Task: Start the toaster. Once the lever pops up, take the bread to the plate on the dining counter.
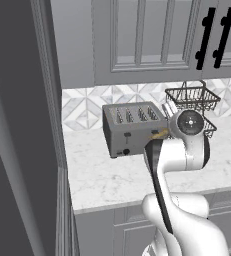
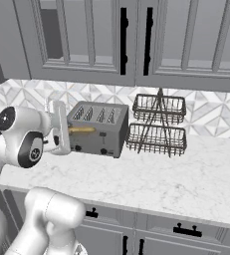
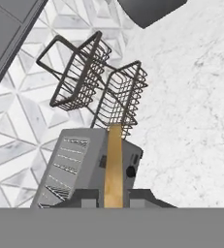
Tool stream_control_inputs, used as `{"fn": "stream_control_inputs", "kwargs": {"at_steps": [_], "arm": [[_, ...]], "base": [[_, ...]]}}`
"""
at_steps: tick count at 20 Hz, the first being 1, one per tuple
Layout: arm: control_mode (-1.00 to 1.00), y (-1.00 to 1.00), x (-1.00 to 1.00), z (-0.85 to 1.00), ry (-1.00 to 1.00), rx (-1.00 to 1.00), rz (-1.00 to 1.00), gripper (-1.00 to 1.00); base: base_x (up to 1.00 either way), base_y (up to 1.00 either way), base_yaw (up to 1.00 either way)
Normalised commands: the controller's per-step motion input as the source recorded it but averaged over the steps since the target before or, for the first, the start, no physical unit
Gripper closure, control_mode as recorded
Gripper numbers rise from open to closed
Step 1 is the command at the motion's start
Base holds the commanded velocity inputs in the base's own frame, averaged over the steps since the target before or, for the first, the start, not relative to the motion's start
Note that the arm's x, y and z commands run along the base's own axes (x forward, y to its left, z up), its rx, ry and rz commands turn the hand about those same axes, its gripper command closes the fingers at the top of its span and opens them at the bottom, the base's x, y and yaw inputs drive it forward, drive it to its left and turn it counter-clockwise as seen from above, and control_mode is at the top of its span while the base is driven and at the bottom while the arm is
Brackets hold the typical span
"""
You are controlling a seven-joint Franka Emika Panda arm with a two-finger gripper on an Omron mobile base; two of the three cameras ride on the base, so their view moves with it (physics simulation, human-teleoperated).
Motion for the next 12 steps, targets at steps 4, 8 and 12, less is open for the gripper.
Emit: {"fn": "stream_control_inputs", "kwargs": {"at_steps": [4,8,12], "arm": [[-1.0,-0.04,-0.16,0.0,0.0,0.0,-0.17,1.0],[-1.0,-0.16,-0.19,0.0,0.0,0.0,-0.16,1.0],[1.0,-0.06,-0.06,0.0,0.0,0.0,-0.04,1.0]], "base": [[0.0,0.0,0.0],[0.0,0.0,0.0],[-0.13,-0.29,-0.18]]}}
